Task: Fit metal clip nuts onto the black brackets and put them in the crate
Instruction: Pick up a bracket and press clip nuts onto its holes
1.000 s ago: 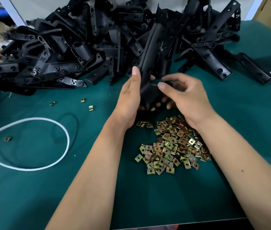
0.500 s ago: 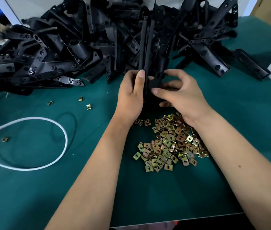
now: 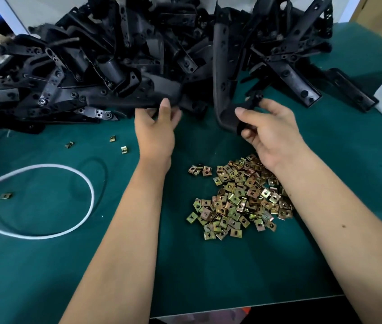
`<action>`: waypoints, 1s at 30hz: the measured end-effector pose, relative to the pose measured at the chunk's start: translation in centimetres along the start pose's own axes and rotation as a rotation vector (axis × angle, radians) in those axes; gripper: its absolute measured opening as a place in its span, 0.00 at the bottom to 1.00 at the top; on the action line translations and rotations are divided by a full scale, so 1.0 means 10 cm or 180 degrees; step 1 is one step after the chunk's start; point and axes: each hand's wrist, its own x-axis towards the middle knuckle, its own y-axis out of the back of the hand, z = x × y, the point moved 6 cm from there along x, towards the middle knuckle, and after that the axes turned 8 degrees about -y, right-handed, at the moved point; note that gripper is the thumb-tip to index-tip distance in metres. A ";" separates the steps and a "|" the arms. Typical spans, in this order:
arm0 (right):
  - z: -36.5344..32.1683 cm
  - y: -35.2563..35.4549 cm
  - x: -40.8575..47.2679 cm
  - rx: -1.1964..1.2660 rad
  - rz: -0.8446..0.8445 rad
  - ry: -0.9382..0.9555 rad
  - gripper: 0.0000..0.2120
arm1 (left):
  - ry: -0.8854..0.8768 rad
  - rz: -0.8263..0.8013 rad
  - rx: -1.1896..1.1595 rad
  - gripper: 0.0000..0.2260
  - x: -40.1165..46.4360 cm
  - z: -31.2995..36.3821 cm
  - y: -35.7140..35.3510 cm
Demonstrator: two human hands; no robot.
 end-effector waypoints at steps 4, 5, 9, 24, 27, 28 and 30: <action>-0.02 0.00 -0.03 0.0089 -0.0039 0.0054 0.22 | -0.0122 0.0285 0.1471 0.12 0.08 0.02 0.24; -0.02 0.00 -0.03 0.0086 -0.0065 0.0067 0.19 | -0.0127 0.0315 0.1735 0.16 0.07 0.05 0.27; -0.01 -0.06 -0.04 0.0097 -0.0353 0.0100 0.08 | 0.0490 -0.0694 0.1003 0.24 -0.09 0.00 -0.02; 0.02 -0.35 -0.28 -0.4453 -0.1783 0.1305 0.08 | 0.0645 -0.0595 -0.0708 0.11 -0.15 0.04 -0.14; 0.05 -0.35 -0.28 -0.4575 -0.1961 0.1116 0.07 | 0.0778 -0.0610 -0.0996 0.15 -0.15 0.04 -0.12; 0.06 -0.34 -0.27 -0.4566 -0.1949 0.1089 0.07 | 0.0816 -0.0643 -0.1081 0.17 -0.15 0.05 -0.13; 0.05 -0.31 -0.23 -0.4453 -0.1827 0.1092 0.07 | 0.0920 -0.0715 -0.1255 0.20 -0.16 0.04 -0.15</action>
